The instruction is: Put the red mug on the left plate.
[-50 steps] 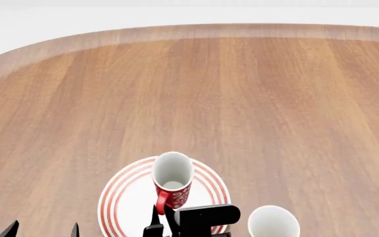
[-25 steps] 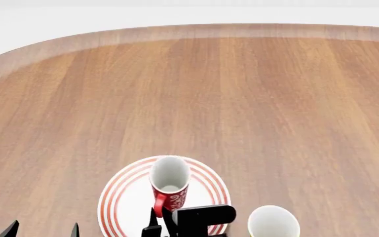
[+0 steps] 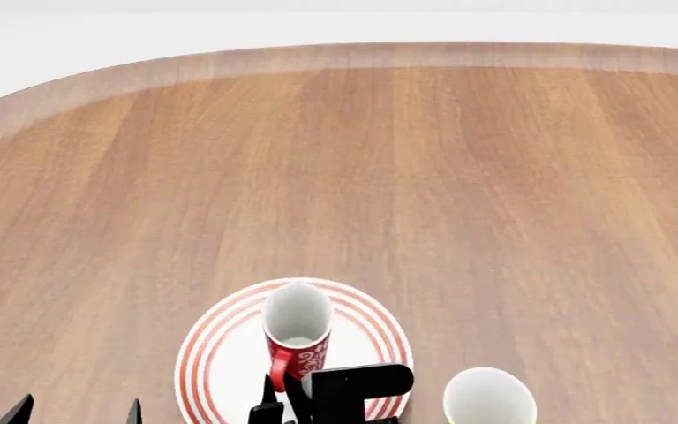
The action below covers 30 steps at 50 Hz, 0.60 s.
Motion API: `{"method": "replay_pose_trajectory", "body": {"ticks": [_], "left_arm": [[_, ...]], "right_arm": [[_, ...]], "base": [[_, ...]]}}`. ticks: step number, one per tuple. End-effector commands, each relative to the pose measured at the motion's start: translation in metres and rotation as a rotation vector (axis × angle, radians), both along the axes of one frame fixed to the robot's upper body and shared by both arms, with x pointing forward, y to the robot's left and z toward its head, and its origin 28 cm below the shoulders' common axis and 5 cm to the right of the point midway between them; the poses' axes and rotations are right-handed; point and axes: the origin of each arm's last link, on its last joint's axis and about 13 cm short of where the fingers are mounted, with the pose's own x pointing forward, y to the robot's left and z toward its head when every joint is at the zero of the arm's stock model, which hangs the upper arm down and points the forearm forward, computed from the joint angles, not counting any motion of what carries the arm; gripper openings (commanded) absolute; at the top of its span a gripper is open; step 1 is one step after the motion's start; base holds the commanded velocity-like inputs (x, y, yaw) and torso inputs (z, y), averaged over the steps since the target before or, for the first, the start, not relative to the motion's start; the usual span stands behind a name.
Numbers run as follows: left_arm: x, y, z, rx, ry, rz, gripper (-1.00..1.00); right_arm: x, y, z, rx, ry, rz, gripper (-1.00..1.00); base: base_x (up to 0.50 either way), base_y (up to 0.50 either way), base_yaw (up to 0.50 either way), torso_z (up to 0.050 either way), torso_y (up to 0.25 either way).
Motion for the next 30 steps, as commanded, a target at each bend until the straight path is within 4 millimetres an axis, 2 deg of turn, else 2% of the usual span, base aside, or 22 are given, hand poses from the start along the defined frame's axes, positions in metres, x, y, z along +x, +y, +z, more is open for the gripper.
{"method": "replay_pose_trajectory", "body": {"ticks": [1, 30], "left_arm": [[0.0003, 0.0002, -0.0002, -0.001, 0.002, 0.000, 1.00], [-0.0001, 0.0001, 0.0000, -0.001, 0.001, -0.001, 1.00]], "right_arm": [[0.0047, -0.0016, 0.0009, -0.014, -0.004, -0.002, -1.00], [0.0062, -0.0021, 0.0008, -0.025, 0.007, 0.003, -1.00]], "base": [[0.00, 0.00, 0.00, 0.000, 0.000], [0.00, 0.00, 0.00, 0.000, 0.000]]}}
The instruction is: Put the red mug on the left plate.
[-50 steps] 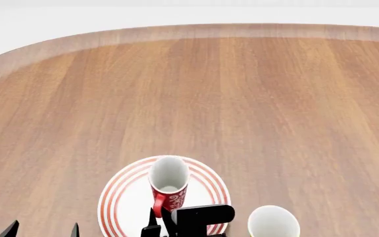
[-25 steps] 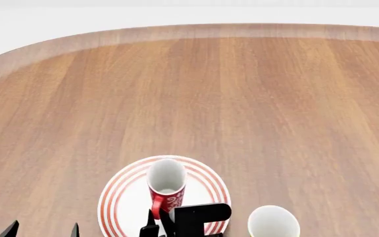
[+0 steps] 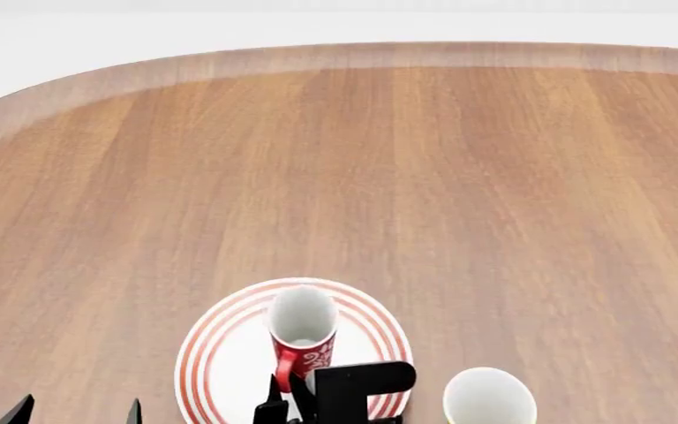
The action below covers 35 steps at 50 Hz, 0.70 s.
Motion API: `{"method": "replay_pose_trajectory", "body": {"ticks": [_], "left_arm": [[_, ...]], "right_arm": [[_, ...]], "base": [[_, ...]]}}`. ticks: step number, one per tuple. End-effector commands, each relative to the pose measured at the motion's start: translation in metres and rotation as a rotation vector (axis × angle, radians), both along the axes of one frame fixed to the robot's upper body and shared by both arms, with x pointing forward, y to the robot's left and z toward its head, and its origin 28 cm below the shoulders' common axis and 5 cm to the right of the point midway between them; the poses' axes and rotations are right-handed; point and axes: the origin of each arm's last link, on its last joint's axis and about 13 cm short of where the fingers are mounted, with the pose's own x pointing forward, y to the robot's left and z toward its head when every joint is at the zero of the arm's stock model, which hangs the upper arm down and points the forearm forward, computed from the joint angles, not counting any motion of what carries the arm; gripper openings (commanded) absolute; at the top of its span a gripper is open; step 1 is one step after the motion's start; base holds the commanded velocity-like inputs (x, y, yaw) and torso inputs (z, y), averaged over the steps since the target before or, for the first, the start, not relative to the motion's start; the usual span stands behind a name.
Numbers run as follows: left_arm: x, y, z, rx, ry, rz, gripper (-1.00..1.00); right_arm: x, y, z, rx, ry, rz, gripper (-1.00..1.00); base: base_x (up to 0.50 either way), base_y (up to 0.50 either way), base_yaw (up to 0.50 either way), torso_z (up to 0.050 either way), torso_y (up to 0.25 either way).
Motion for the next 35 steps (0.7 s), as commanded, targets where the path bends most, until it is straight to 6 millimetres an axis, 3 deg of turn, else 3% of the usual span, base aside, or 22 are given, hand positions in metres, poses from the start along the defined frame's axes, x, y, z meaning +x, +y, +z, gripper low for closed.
{"method": "replay_pose_trajectory", "body": {"ticks": [1, 25, 35], "left_arm": [[0.000, 0.000, 0.000, 0.001, -0.001, 0.000, 1.00], [0.000, 0.000, 0.000, 0.000, -0.001, 0.001, 1.00], [-0.001, 0.001, 0.002, -0.003, -0.004, 0.002, 1.00]], "right_arm": [[0.002, 0.001, 0.002, 0.000, -0.008, 0.009, 1.00], [0.003, 0.001, 0.007, 0.015, -0.030, 0.000, 1.00], [-0.012, -0.003, 0.022, 0.011, -0.088, -0.024, 1.00]], "base": [[0.00, 0.00, 0.00, 0.000, 0.000], [0.00, 0.00, 0.00, 0.000, 0.000], [0.00, 0.00, 0.00, 0.000, 0.000]]}}
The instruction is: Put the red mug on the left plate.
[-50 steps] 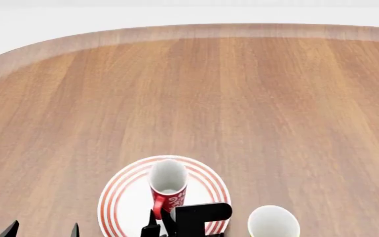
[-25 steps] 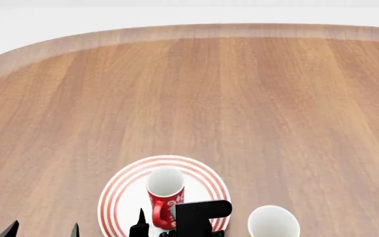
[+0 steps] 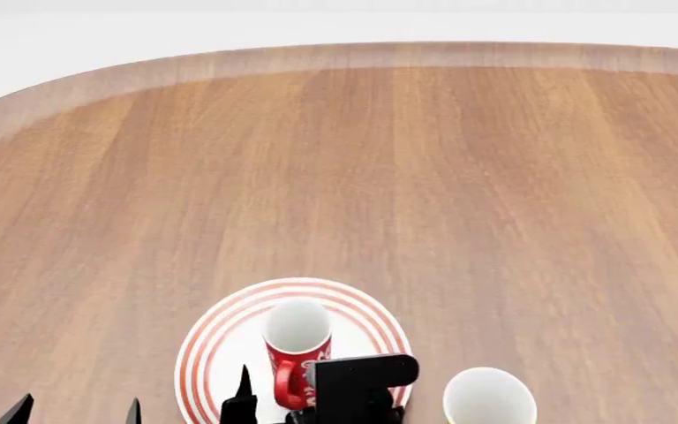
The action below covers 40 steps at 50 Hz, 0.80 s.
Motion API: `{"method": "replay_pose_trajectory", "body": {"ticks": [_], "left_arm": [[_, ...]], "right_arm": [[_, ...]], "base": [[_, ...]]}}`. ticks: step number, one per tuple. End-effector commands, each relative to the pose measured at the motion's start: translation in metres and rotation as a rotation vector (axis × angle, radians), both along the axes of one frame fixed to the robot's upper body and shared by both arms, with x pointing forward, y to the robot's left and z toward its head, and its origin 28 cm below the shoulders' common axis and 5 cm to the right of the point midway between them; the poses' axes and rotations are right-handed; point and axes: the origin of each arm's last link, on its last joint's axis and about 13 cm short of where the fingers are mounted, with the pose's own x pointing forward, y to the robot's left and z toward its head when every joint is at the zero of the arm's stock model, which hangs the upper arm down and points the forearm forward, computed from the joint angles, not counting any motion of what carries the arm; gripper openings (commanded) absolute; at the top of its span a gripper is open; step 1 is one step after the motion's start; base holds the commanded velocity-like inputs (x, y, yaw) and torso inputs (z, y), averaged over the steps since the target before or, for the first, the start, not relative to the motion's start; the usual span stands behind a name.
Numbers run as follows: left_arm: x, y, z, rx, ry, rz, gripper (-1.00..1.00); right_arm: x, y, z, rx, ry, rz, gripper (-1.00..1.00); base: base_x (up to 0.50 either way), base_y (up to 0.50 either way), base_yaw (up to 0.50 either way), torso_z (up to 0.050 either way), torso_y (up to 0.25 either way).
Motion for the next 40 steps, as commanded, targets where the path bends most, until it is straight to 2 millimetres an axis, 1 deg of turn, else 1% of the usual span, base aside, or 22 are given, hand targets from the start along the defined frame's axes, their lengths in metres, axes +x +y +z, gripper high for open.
{"method": "replay_pose_trajectory", "body": {"ticks": [1, 7, 11, 17, 19, 40], "left_arm": [[-0.001, 0.000, 0.001, -0.002, -0.003, 0.001, 1.00], [-0.002, 0.001, 0.002, -0.003, -0.007, 0.003, 1.00], [-0.004, 0.000, 0.004, -0.003, -0.015, -0.001, 1.00], [-0.006, 0.001, 0.006, -0.004, -0.022, -0.002, 1.00], [-0.009, 0.000, 0.009, -0.006, -0.032, -0.007, 1.00], [-0.026, 0.000, 0.024, -0.019, -0.085, -0.030, 1.00]], "right_arm": [[-0.014, -0.003, 0.014, 0.008, -0.053, -0.015, 1.00], [-0.025, -0.006, 0.027, 0.009, -0.102, -0.024, 1.00], [-0.037, -0.008, 0.041, 0.012, -0.153, -0.023, 1.00], [-0.045, -0.009, 0.049, 0.015, -0.184, -0.024, 1.00], [-0.052, -0.011, 0.057, 0.019, -0.217, -0.031, 1.00], [-0.086, -0.019, 0.090, 0.030, -0.345, -0.040, 1.00]], "base": [[0.00, 0.00, 0.00, 0.000, 0.000], [0.00, 0.00, 0.00, 0.000, 0.000], [0.00, 0.00, 0.00, 0.000, 0.000], [0.00, 0.00, 0.00, 0.000, 0.000], [0.00, 0.00, 0.00, 0.000, 0.000], [0.00, 0.00, 0.00, 0.000, 0.000]]}}
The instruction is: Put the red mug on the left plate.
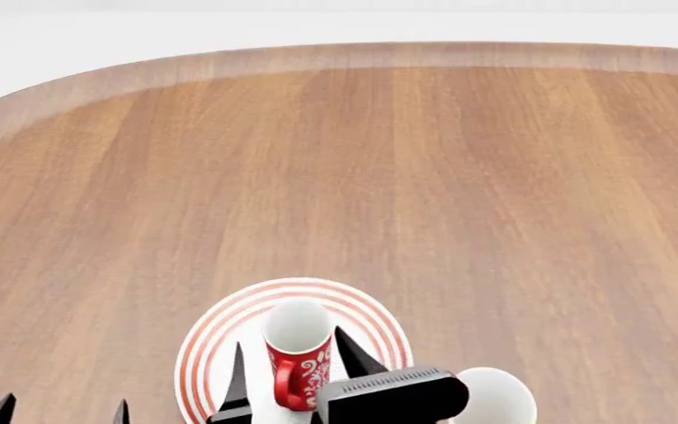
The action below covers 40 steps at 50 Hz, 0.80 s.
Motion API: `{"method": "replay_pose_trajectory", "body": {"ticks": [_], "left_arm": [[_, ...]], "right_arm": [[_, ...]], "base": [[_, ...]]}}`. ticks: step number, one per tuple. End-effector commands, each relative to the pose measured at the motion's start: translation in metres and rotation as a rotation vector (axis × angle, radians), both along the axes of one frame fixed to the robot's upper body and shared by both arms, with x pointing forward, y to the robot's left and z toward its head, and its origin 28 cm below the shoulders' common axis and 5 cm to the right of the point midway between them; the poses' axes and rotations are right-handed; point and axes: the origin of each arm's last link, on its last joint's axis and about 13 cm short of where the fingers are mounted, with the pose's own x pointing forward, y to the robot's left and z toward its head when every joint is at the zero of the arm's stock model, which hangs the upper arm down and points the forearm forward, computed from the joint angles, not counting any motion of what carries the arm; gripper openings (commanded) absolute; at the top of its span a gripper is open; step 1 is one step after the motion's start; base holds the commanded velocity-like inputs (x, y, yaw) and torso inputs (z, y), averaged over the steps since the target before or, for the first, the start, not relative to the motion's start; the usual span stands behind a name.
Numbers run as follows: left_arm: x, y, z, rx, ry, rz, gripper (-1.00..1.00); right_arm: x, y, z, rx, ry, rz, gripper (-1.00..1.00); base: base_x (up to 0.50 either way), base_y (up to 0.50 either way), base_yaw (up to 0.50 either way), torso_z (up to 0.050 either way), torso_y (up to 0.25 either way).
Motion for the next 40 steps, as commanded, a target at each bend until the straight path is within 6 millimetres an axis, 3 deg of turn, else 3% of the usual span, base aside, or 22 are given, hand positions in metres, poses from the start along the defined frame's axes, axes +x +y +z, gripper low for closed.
{"method": "replay_pose_trajectory", "body": {"ticks": [1, 40], "left_arm": [[-0.009, 0.000, 0.008, -0.008, -0.027, -0.015, 1.00], [-0.031, 0.000, 0.025, -0.015, -0.110, -0.031, 1.00]], "right_arm": [[-0.021, -0.005, 0.019, 0.018, -0.070, -0.005, 1.00], [-0.069, -0.006, 0.052, 0.034, -0.215, 0.027, 1.00]], "base": [[0.00, 0.00, 0.00, 0.000, 0.000], [0.00, 0.00, 0.00, 0.000, 0.000]]}}
